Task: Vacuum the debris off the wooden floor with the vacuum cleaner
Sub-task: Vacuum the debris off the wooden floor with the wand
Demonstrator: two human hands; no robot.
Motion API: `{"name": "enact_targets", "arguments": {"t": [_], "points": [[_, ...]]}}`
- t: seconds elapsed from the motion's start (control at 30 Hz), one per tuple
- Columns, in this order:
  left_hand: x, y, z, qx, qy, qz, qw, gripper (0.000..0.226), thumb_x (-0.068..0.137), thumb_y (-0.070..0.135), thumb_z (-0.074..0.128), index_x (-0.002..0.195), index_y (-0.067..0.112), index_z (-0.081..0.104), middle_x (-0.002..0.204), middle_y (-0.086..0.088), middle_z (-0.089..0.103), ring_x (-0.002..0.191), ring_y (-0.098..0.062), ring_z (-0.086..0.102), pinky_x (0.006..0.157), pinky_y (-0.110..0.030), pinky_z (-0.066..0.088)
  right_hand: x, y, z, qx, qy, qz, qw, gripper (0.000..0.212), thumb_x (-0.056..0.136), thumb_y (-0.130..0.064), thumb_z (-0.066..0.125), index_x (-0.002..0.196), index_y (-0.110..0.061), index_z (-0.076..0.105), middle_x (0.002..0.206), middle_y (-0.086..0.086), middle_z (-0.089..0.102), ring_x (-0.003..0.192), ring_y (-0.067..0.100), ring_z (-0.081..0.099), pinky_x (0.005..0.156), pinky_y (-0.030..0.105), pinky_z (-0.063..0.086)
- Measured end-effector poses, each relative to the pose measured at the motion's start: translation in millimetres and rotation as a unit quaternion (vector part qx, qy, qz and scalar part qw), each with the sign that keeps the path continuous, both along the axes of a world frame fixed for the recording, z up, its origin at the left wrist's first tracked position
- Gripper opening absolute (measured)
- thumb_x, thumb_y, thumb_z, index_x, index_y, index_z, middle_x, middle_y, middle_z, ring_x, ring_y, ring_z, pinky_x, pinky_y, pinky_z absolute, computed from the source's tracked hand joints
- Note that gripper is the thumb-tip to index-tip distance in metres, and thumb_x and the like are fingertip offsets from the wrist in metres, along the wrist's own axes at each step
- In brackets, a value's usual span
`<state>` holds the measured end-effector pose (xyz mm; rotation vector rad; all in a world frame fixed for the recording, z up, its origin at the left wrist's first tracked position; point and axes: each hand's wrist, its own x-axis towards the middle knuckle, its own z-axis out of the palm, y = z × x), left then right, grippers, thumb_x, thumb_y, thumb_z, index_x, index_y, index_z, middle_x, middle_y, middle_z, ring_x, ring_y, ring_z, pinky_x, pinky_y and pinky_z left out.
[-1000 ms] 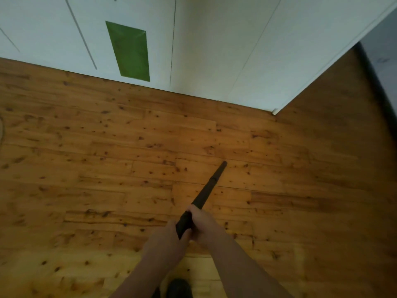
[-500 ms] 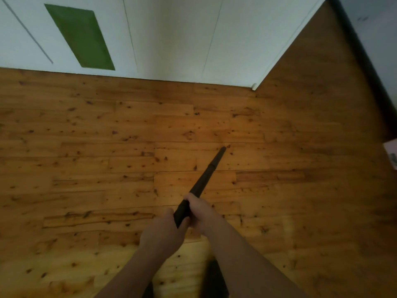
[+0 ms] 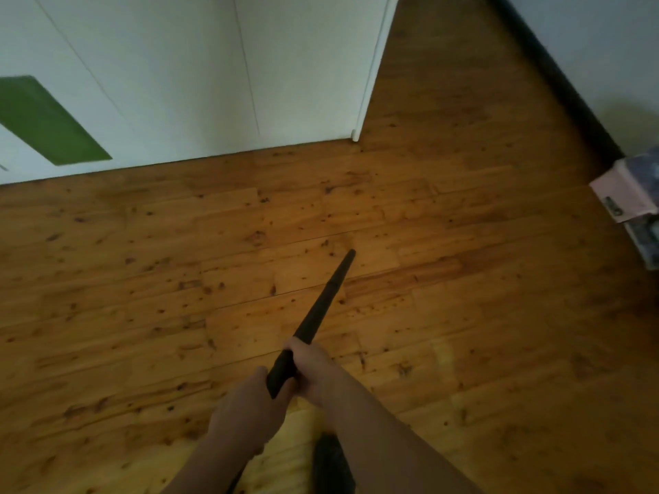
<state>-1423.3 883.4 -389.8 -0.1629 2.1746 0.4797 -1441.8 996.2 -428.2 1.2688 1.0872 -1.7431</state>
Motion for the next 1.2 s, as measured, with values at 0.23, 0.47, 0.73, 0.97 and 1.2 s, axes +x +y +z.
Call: {"name": "enact_targets", "arguments": {"t": [0.23,0.47,0.73,0.97,1.2], "points": [[16,48,7,-0.005,0.003,-0.037,0.999,0.030,0.096,0.056,0.045,0.085,0.029,0.039,0.077,0.001,0.063,0.039,-0.007,0.057,0.037,-0.019,0.044,25,47,2,-0.003,-0.002,-0.032,0.999,0.031,0.095,-0.026,0.056,0.119,-0.008,0.051,0.105,0.013,0.060,0.096,0.030,0.062,0.078,0.040,0.057],[28,65,13,-0.004,0.037,-0.062,0.997,0.031,0.093,0.058,0.047,0.082,0.030,0.043,0.076,0.005,0.062,0.048,-0.009,0.058,0.038,-0.020,0.043,41,68,3,0.012,-0.014,-0.070,0.997,0.029,0.095,-0.023,0.057,0.117,-0.005,0.054,0.095,0.012,0.057,0.088,0.028,0.059,0.077,0.041,0.055],[43,42,24,0.007,0.030,-0.072,0.997,0.024,0.096,0.050,0.048,0.093,0.026,0.046,0.075,0.004,0.058,0.044,-0.007,0.053,0.036,-0.019,0.040,55,43,13,-0.005,-0.025,-0.058,0.998,0.026,0.094,-0.022,0.056,0.116,-0.009,0.054,0.098,0.013,0.057,0.087,0.028,0.059,0.067,0.038,0.053],[72,-25,40,-0.039,0.028,-0.064,0.997,0.029,0.095,0.055,0.046,0.081,0.029,0.045,0.075,0.006,0.059,0.053,-0.007,0.053,0.043,-0.021,0.038,82,-26,33,-0.021,-0.033,-0.014,0.999,0.020,0.097,-0.027,0.055,0.107,-0.010,0.055,0.098,0.011,0.058,0.083,0.026,0.061,0.055,0.032,0.052],[114,-85,56,-0.095,-0.002,-0.011,0.995,0.039,0.094,0.057,0.047,0.083,0.021,0.055,0.061,-0.001,0.056,0.041,-0.016,0.046,0.036,-0.020,0.037,121,-91,50,-0.077,-0.021,0.028,0.996,0.021,0.100,-0.033,0.052,0.105,-0.012,0.054,0.102,0.010,0.058,0.082,0.023,0.060,0.061,0.032,0.054]]}}
